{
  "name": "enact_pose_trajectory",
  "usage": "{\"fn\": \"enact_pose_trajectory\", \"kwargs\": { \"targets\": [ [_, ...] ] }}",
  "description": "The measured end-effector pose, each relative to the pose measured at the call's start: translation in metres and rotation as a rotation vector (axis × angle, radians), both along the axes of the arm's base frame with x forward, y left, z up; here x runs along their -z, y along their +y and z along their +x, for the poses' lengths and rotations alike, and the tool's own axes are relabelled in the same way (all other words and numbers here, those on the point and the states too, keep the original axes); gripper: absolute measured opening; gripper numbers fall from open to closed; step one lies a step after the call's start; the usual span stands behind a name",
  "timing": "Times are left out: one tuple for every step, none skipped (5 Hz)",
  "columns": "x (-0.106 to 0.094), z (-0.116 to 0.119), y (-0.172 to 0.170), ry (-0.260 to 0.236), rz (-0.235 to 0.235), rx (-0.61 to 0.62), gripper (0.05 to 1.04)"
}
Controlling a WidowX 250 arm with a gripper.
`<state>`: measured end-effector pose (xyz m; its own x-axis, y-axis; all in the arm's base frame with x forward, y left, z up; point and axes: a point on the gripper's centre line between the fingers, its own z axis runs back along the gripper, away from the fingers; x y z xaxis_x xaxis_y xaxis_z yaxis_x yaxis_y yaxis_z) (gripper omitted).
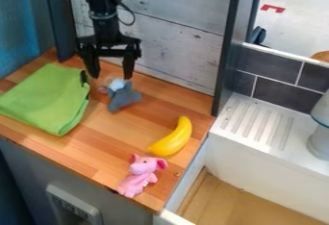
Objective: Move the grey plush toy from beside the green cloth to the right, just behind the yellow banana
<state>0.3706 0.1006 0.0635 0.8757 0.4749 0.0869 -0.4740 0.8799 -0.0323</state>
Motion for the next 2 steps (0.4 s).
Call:
{"fn": "enact_pose_trajectory", "kwargs": {
  "targets": [
    [0.0190, 0.0054, 0.0040, 0.029, -0.075, -0.132, 1.003],
    [0.0288, 0.0090, 0.0011, 0.080, -0.127, -0.215, 1.003]
  ]
}}
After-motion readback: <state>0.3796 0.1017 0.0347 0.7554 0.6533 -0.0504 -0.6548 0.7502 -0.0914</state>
